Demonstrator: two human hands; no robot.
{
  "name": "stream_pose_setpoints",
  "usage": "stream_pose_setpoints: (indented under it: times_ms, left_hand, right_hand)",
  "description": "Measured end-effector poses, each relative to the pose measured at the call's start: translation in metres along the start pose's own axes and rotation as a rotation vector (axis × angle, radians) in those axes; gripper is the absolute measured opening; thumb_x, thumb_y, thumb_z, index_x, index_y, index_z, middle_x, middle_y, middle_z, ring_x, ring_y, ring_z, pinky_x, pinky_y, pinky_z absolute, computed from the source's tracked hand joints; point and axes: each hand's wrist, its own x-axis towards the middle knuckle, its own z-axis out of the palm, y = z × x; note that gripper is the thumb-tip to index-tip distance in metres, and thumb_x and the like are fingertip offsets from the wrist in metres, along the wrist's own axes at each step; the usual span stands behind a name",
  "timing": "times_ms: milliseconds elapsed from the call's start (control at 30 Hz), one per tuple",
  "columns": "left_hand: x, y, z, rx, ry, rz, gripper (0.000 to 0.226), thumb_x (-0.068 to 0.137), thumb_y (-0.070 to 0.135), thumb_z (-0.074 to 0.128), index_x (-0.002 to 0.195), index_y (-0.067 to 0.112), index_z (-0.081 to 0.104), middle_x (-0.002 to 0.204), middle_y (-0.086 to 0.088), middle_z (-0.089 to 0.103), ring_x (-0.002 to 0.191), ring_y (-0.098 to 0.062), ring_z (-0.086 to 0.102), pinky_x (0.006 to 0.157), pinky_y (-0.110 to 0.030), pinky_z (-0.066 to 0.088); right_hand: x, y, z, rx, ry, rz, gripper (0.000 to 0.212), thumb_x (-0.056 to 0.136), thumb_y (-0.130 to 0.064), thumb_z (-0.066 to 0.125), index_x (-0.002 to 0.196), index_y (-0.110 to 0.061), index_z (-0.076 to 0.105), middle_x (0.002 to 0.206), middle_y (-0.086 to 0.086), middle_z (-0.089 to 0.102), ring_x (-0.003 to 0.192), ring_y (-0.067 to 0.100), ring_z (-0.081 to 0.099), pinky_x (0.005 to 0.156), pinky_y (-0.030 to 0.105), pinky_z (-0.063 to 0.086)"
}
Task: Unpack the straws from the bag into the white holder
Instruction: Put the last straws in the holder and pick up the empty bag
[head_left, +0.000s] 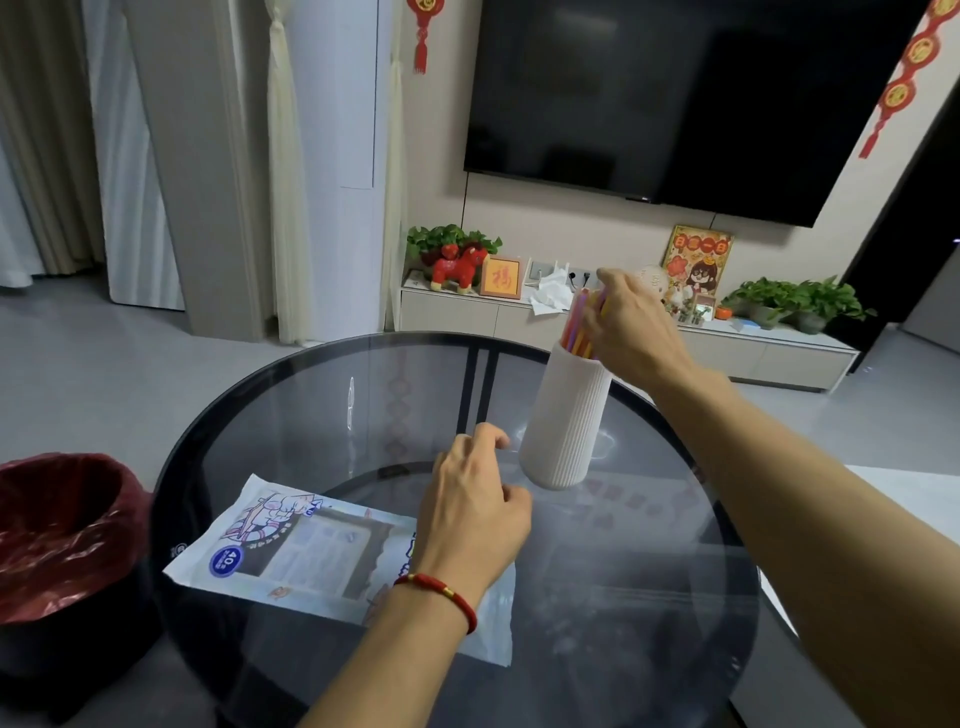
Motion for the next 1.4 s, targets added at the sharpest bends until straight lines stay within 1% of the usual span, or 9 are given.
stream_pose_setpoints:
  times_ms: [200,400,500,633,867,967,1100,1333,1400]
  left_hand:
    - [0.001,-0.003,-0.001,0.056,-0.063,-0.018,0.038,0.087,0.018,0.06,0.121,0.027,0.044,0.12,0.003,0.054,0.106,-0.013,0.051,0.081,-0.024,0.047]
    - [-0.007,-0.012,-0.011,0.194,-0.116,-0.035,0.037,0.089,0.022,0.056,0.123,0.025,0.045,0.122,0.0,0.055,0.112,-0.017,0.049,0.079,-0.024,0.042]
    - [-0.019,-0.018,-0.019,0.292,-0.176,-0.075,0.038,0.086,0.023,0.055,0.124,0.022,0.048,0.121,-0.004,0.054,0.113,-0.022,0.048,0.085,-0.033,0.047]
    - [-0.035,-0.022,-0.027,0.489,-0.259,-0.172,0.03,0.085,0.035,0.056,0.112,0.022,0.05,0.115,-0.006,0.057,0.104,-0.027,0.057,0.076,-0.038,0.046]
    - [-0.059,-0.043,-0.046,0.653,-0.439,-0.446,0.053,0.085,0.049,0.049,0.126,0.016,0.047,0.127,-0.01,0.059,0.114,-0.033,0.055,0.082,-0.038,0.04]
    - [-0.061,-0.045,-0.072,0.497,-0.459,-0.537,0.05,0.081,0.046,0.056,0.12,0.016,0.049,0.121,-0.011,0.061,0.107,-0.034,0.06,0.085,-0.039,0.051]
    - [-0.075,-0.059,-0.128,-0.008,-0.237,-0.74,0.039,0.071,0.04,0.06,0.098,0.015,0.049,0.096,-0.007,0.058,0.067,-0.025,0.063,0.05,-0.041,0.061]
    - [-0.121,-0.117,-0.211,-1.096,0.256,-0.945,0.028,0.094,0.006,0.053,0.121,0.001,0.061,0.111,-0.023,0.07,0.094,-0.039,0.068,0.079,-0.049,0.058]
    - [-0.128,-0.142,-0.233,-1.148,0.415,-0.902,0.03,0.093,-0.004,0.048,0.121,-0.002,0.06,0.114,-0.023,0.07,0.104,-0.039,0.067,0.08,-0.047,0.057]
  right_hand:
    - [-0.001,0.0,0.004,-0.111,-0.075,-0.111,0.051,0.103,-0.031,0.053,0.146,-0.005,0.046,0.145,0.021,0.055,0.127,0.035,0.055,0.104,0.05,0.047]
    - [-0.033,-0.018,-0.004,-0.045,0.218,-0.35,0.031,0.098,-0.014,0.059,0.127,-0.006,0.065,0.126,0.015,0.07,0.112,0.027,0.064,0.095,0.039,0.05]
    - [-0.082,-0.032,0.024,-0.001,-0.128,-0.335,0.015,0.099,-0.02,0.061,0.109,-0.013,0.07,0.104,0.006,0.074,0.091,0.023,0.07,0.074,0.03,0.053]
    - [-0.138,-0.038,0.079,-0.087,-0.608,-0.085,0.04,0.107,-0.045,0.046,0.137,-0.023,0.059,0.135,0.008,0.064,0.118,0.028,0.065,0.099,0.046,0.055]
    - [-0.179,-0.044,0.122,0.284,-0.586,0.247,0.029,0.102,-0.023,0.047,0.101,-0.005,0.069,0.102,0.013,0.072,0.09,0.036,0.065,0.075,0.037,0.052]
    - [-0.188,-0.062,0.122,0.649,-0.585,0.402,0.024,0.099,-0.011,0.05,0.096,-0.008,0.074,0.088,0.01,0.071,0.071,0.025,0.058,0.054,0.027,0.045]
    - [-0.189,-0.103,0.12,1.069,-0.575,0.529,0.024,0.1,-0.002,0.053,0.099,0.013,0.072,0.076,0.015,0.067,0.052,0.016,0.049,0.046,0.024,0.043]
    - [-0.193,-0.235,0.153,1.219,-0.732,0.416,0.029,0.104,-0.015,0.058,0.101,0.009,0.073,0.092,0.021,0.08,0.055,0.019,0.065,0.065,0.031,0.061]
    - [-0.197,-0.269,0.166,1.217,-0.812,0.364,0.034,0.106,-0.026,0.057,0.1,0.003,0.074,0.083,0.014,0.08,0.063,0.02,0.072,0.073,0.038,0.066]
